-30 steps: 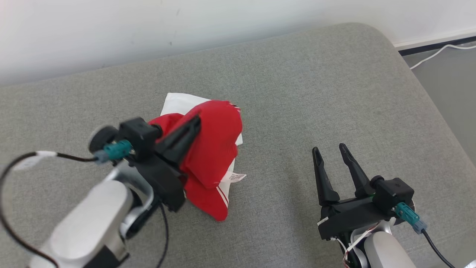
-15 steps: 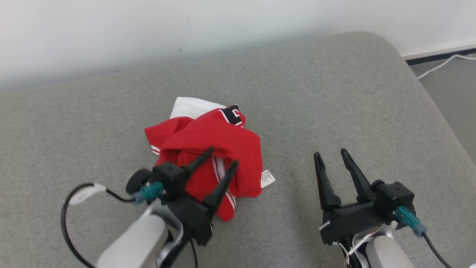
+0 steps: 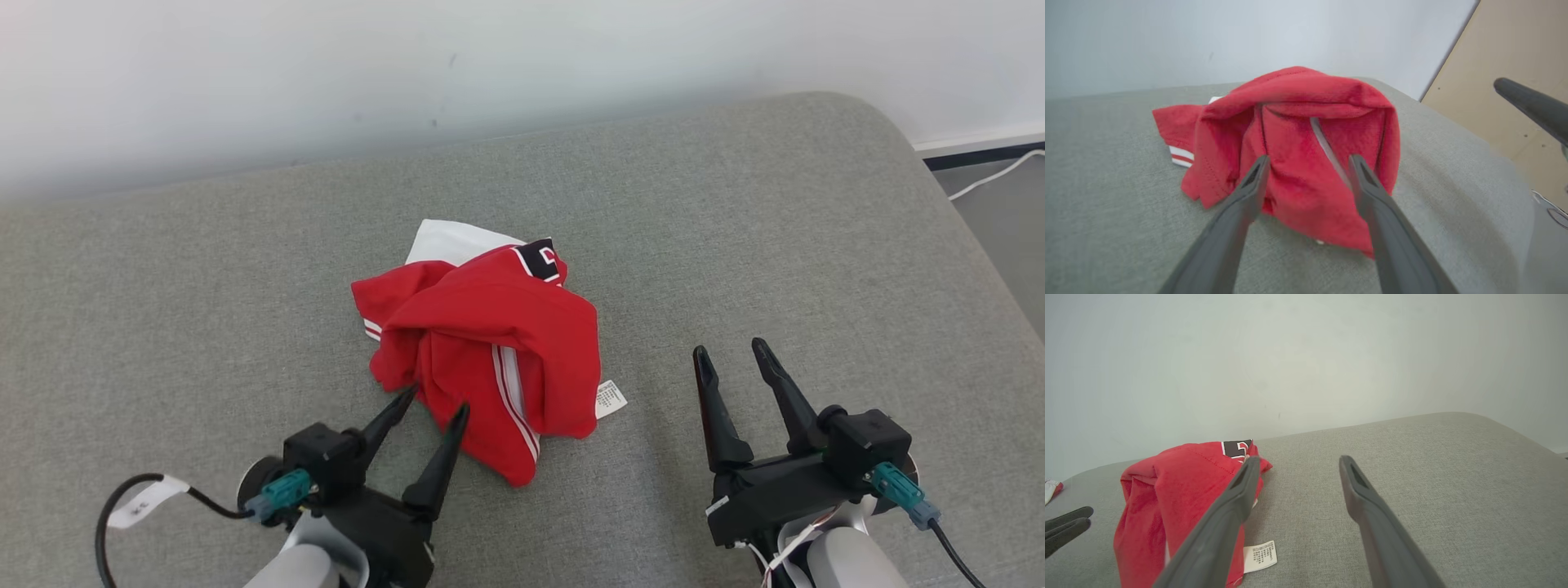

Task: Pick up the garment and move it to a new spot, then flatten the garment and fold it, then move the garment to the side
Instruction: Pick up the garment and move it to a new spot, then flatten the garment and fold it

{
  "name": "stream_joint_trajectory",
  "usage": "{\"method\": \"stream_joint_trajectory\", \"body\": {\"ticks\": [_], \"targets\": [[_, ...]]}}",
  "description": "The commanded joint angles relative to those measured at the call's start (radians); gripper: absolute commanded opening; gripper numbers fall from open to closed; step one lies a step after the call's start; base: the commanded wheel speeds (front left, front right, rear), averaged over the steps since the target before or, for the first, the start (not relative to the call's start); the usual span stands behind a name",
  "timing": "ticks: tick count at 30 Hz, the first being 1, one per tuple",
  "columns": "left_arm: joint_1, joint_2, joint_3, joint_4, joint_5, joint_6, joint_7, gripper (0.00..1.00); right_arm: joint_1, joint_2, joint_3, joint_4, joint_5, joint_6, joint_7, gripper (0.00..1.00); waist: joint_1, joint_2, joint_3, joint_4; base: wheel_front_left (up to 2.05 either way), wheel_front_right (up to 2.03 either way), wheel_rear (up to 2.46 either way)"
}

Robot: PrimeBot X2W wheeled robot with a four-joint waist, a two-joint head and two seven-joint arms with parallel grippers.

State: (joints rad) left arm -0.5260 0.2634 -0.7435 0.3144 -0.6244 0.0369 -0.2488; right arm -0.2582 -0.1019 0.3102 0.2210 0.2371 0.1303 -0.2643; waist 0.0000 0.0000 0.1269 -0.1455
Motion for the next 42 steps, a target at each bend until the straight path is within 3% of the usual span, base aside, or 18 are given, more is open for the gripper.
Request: {"method": "stream_joint_trajectory", "body": {"ticks": [1, 14, 15, 16, 17, 22, 27, 42], "targets": [[0.021, 0.009, 0.002, 0.022, -0.005, -0.001, -0.005, 1.0, -0.005, -0.001, 0.007, 0.003, 0.001, 0.001, -0.003, 1.0, 0.0, 0.0, 0.001, -0.003, 0.0, 0.0, 0.0], [-0.011, -0.021, 0.003, 0.164, -0.03, -0.038, -0.009, 1.0, -0.018, 0.0, 0.017, 0.005, 0.005, 0.001, -0.003, 1.0, 0.0, 0.0, 0.025, -0.062, 0.0, 0.0, 0.0], [-0.014, -0.025, 0.001, 0.174, -0.033, -0.046, -0.01, 0.9, -0.019, -0.001, 0.015, 0.005, 0.006, 0.001, -0.003, 1.0, 0.0, 0.0, 0.027, -0.066, 0.0, 0.0, 0.0], [-0.018, -0.03, 0.003, 0.186, -0.037, -0.05, -0.01, 0.37, -0.019, -0.002, 0.015, 0.005, 0.007, 0.001, -0.003, 1.0, 0.0, 0.0, 0.028, -0.069, 0.0, 0.0, 0.0], [-0.026, -0.036, 0.002, 0.206, -0.039, -0.06, -0.011, 0.0, -0.018, -0.003, 0.015, 0.004, 0.008, 0.001, -0.003, 1.0, 0.0, 0.0, 0.028, -0.072, 0.0, 0.0, 0.0], [-0.036, -0.054, 0.01, 0.232, -0.036, -0.072, -0.013, 0.0, -0.008, -0.007, 0.005, 0.004, 0.004, 0.001, -0.003, 1.0, 0.0, 0.0, 0.023, -0.063, 0.0, 0.0, 0.0], [-0.044, -0.032, 0.037, 0.203, 0.001, -0.044, -0.016, 0.0, 0.006, -0.004, 0.001, 0.004, -0.001, 0.001, -0.003, 1.0, 0.0, 0.0, 0.01, -0.026, 0.0, 0.0, 0.0], [0.076, 0.151, 0.09, -0.136, 0.058, 0.107, 0.055, 0.0, 0.051, 0.012, -0.005, 0.015, 0.009, 0.001, -0.003, 1.0, 0.0, 0.0, -0.056, 0.1, 0.0, 0.0, 0.0]]}}
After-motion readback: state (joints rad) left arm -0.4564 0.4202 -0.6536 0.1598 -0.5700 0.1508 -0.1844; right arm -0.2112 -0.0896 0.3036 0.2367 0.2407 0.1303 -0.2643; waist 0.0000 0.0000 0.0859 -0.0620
